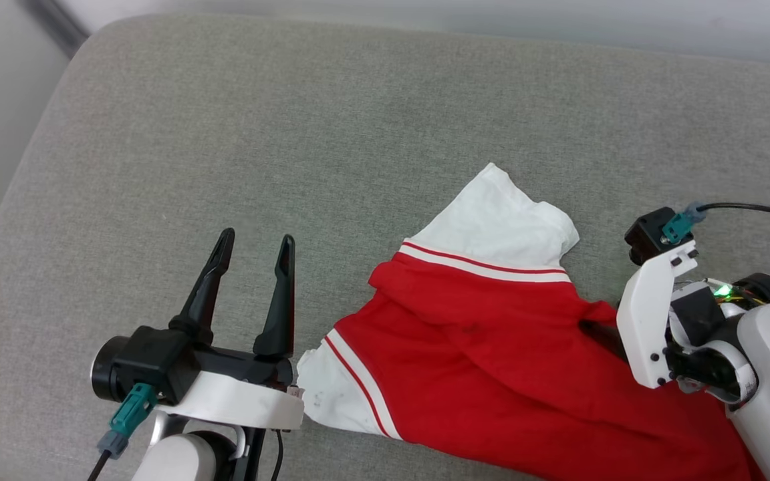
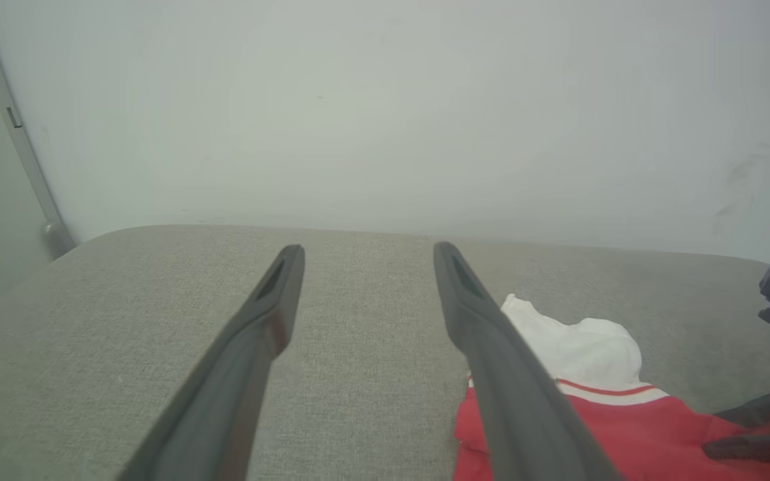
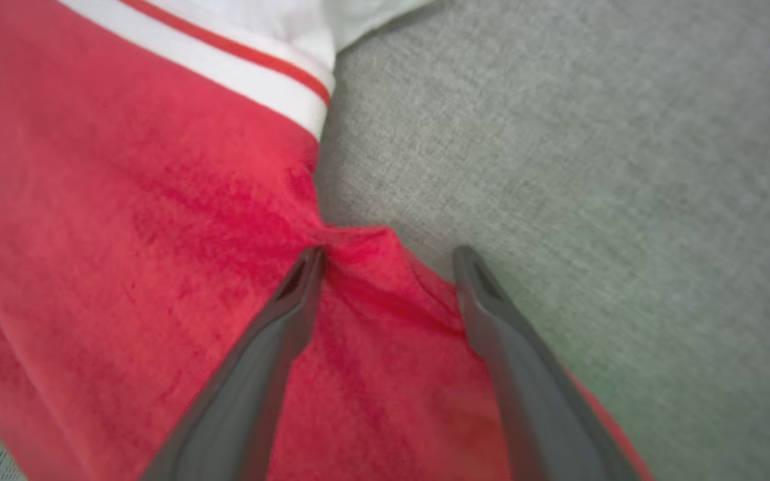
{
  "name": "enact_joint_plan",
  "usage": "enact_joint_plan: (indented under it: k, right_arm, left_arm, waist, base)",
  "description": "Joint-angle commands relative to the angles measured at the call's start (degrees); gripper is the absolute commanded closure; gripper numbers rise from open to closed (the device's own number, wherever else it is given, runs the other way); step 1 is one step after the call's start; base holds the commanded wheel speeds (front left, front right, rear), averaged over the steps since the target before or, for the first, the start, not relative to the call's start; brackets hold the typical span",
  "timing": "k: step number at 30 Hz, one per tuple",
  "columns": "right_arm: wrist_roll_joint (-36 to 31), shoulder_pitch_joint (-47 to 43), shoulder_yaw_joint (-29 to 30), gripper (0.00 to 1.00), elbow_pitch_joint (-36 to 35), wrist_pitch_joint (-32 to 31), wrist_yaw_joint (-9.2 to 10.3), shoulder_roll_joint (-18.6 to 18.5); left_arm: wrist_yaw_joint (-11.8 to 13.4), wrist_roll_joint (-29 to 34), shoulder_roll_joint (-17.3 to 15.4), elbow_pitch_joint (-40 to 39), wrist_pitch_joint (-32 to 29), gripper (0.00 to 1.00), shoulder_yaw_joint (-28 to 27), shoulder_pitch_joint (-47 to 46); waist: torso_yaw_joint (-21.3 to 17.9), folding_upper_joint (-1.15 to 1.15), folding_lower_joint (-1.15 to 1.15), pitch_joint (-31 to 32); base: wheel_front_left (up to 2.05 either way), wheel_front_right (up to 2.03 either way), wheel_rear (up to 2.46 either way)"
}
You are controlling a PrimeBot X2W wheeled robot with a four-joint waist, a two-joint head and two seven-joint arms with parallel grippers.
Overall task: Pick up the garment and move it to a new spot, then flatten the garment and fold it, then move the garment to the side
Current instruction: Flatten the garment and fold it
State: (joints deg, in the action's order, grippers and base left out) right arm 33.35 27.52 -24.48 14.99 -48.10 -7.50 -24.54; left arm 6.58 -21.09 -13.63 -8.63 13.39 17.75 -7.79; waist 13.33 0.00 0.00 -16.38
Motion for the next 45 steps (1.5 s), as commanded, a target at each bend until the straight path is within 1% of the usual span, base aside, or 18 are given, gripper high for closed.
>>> enact_joint_plan:
  k: [1,3,4,5,8,13,18,21,25,29,33,35,36,37,38,39,41,45]
  right_arm:
    - [1.1,-1.7,-2.1,0.0,2.8,-2.5,0.02,0.0]
    - [2.1,-2.1,-3.7,0.0,3.9,-4.2,0.02,-0.3]
    - [2.6,-2.4,-4.3,0.66,4.3,-5.2,0.02,-0.3]
    - [2.9,-2.3,-4.9,1.0,4.4,-5.7,0.01,-0.4]
    - [3.0,-0.5,-4.9,1.0,3.3,-4.1,0.02,-0.6]
    - [1.8,1.4,-0.5,1.0,0.9,0.2,0.04,-1.6]
    - [0.0,-3.9,6.8,1.0,-1.7,3.0,0.03,-2.2]
    - [-1.5,-10.0,12.5,1.0,-4.0,3.9,0.03,-1.0]
    - [-4.1,-20.0,21.0,1.0,-8.2,4.1,0.03,2.7]
    - [-7.7,-29.7,27.7,1.0,-12.8,3.4,0.03,8.6]
    - [-10.0,-36.4,30.7,1.0,-15.5,3.4,0.03,15.0]
    - [-10.9,-37.6,30.9,1.0,-16.1,4.2,0.03,17.0]
    - [-11.2,-37.8,30.8,0.86,-16.2,4.9,0.02,17.6]
    - [-11.7,-37.8,30.9,0.64,-16.2,5.9,0.03,18.1]
    - [-12.2,-37.5,31.0,0.07,-16.3,7.4,0.03,18.3]
    - [-12.4,-37.2,31.0,0.0,-16.3,9.0,0.02,18.6]
    - [-13.3,-36.6,31.2,0.0,-16.5,13.8,0.02,18.8]
    - [-13.2,-35.2,30.4,0.0,-17.5,24.0,0.02,19.2]
  left_arm:
    - [-0.3,-0.1,0.3,0.5,0.5,0.0,0.0,-0.7]
    - [-0.4,-0.2,0.4,0.9,0.6,0.0,0.0,-0.8]
    - [-0.3,-0.2,0.4,1.1,0.8,0.0,0.0,-0.8]
    - [-0.3,-0.2,0.4,1.4,0.8,0.0,0.0,-0.7]
    - [-0.4,-0.1,0.3,1.5,1.1,0.0,-0.3,-0.7]
    - [-0.4,0.0,-0.3,1.9,1.2,0.0,-0.6,0.4]
    - [-0.2,-0.2,-1.1,2.3,0.6,0.0,-0.7,1.6]
    - [0.1,-0.4,-1.6,2.7,0.0,0.0,-0.8,2.6]
    - [0.5,-0.8,-2.3,3.1,-1.0,0.0,-1.0,4.0]
    - [0.9,-1.2,-3.0,3.3,-1.7,0.0,-1.2,5.3]
    - [1.4,-1.5,-3.4,3.1,-2.5,0.0,-1.4,6.2]
    - [1.5,-1.6,-3.7,3.1,-3.0,0.0,-1.5,6.5]
    - [1.5,-1.7,-3.7,3.0,-3.1,0.0,-1.5,6.6]
    - [1.5,-1.8,-3.8,3.1,-3.3,0.0,-1.5,6.7]
    - [1.5,-1.7,-3.9,3.2,-3.5,0.0,-1.4,6.8]
    - [1.6,-1.7,-4.0,3.2,-3.7,0.0,-1.3,7.0]
    - [1.5,-1.8,-4.2,3.3,-4.0,0.0,-1.2,7.2]
    - [2.0,-2.2,-4.4,3.5,-4.4,0.0,-1.4,7.7]
  waist:
    - [0.4,0.0,0.0,-0.3]
    - [0.5,0.0,0.0,-0.3]
    - [0.4,0.0,0.0,-0.3]
    - [0.3,0.0,0.0,-0.1]
    - [-0.5,0.0,0.0,0.4]
    - [-2.9,0.0,0.0,2.2]
    - [-6.0,0.0,0.0,4.5]
    - [-7.8,0.0,0.0,5.9]
    - [-10.1,0.0,0.0,7.2]
    - [-11.8,0.0,0.0,8.2]
    - [-13.1,0.0,0.0,8.6]
    - [-13.7,0.0,0.0,8.7]
    - [-14.0,0.0,0.0,8.8]
    - [-14.1,0.0,0.0,8.9]
    - [-14.2,0.0,0.0,9.0]
    - [-14.3,0.0,0.0,9.2]
    - [-14.2,0.0,0.0,9.6]
    - [-14.2,0.0,0.0,10.2]
  base:
    - [0.0,0.0,0.0]
    - [0.0,0.0,0.0]
    - [0.0,0.0,0.0]
    - [0.0,0.0,0.0]
    - [0.0,0.0,0.0]
    - [0.0,0.0,0.0]
    - [0.0,0.0,0.0]
    - [0.0,0.0,0.0]
    - [0.0,0.0,0.0]
    - [0.0,0.0,0.0]
    - [0.0,0.0,0.0]
    - [0.0,0.0,0.0]
    - [0.0,0.0,0.0]
    - [0.0,0.0,0.0]
    - [0.0,0.0,0.0]
    - [0.0,0.0,0.0]
    - [0.0,0.0,0.0]
    - [0.0,0.0,0.0]
